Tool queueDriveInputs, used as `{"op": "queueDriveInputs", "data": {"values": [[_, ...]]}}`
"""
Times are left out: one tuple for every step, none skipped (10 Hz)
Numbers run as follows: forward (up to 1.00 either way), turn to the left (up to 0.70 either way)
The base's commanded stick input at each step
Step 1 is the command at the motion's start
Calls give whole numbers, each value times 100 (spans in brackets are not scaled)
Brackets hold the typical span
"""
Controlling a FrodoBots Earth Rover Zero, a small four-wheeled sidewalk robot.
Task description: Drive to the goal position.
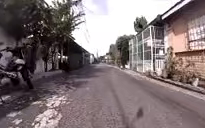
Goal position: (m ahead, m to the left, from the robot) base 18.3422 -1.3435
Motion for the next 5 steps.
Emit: {"op": "queueDriveInputs", "data": {"values": [[68,0],[68,0],[68,0],[68,0],[68,0]]}}
